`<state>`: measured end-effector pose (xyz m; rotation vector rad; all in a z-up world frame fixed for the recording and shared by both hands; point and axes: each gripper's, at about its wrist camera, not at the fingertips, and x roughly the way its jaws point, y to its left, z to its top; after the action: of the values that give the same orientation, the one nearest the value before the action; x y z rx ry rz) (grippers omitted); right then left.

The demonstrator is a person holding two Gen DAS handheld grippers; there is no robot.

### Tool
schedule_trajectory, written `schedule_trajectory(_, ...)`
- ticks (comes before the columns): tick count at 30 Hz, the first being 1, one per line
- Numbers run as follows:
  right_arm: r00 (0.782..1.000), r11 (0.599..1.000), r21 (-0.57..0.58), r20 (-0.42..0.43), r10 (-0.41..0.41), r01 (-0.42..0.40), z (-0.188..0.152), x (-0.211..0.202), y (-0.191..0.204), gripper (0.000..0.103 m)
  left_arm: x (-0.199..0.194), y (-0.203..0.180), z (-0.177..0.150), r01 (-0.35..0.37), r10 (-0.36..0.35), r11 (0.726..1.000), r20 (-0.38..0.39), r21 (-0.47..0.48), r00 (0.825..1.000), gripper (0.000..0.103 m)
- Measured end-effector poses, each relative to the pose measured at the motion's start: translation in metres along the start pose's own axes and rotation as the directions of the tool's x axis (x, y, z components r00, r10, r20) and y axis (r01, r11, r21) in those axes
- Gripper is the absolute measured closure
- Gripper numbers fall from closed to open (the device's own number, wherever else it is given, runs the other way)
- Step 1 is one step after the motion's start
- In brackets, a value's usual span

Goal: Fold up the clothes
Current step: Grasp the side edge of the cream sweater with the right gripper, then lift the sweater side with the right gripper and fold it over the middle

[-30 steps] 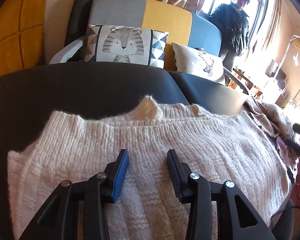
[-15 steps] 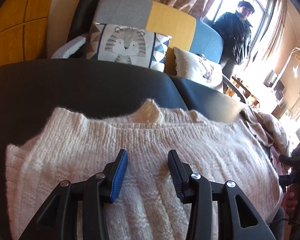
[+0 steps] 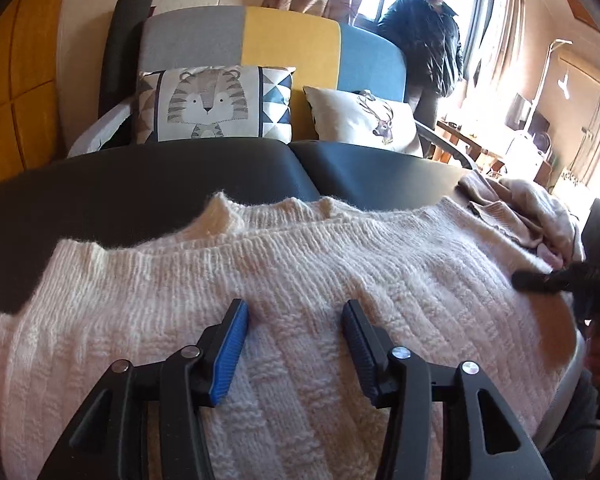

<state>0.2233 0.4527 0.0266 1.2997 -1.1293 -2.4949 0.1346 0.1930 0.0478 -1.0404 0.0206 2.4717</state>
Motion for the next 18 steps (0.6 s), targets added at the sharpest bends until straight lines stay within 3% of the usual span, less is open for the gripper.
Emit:
schedule_trajectory(6, 0.987, 0.987, 0.04, 0.03, 0.155, -0.156, 0.009, -0.02, 0.032, 0.081, -0.015, 0.012, 0.004, 0.049, -0.05, 0.997, -0.007, -0.06, 0.999, 0.05)
schedule_trajectory(12, 0.966, 0.965, 0.056, 0.002, 0.257, -0.257, 0.019, -0.024, 0.073, 0.082, -0.038, 0.035, -0.004, 0.002, -0.001, 0.997, 0.011, -0.075, 1.0, 0.05)
schedule_trajectory(18, 0.938, 0.94, 0.029, -0.062, 0.341, -0.339, 0.021, -0.008, 0.134, 0.082, -0.032, 0.047, -0.017, 0.015, -0.015, 0.999, 0.004, -0.035, 1.0, 0.05)
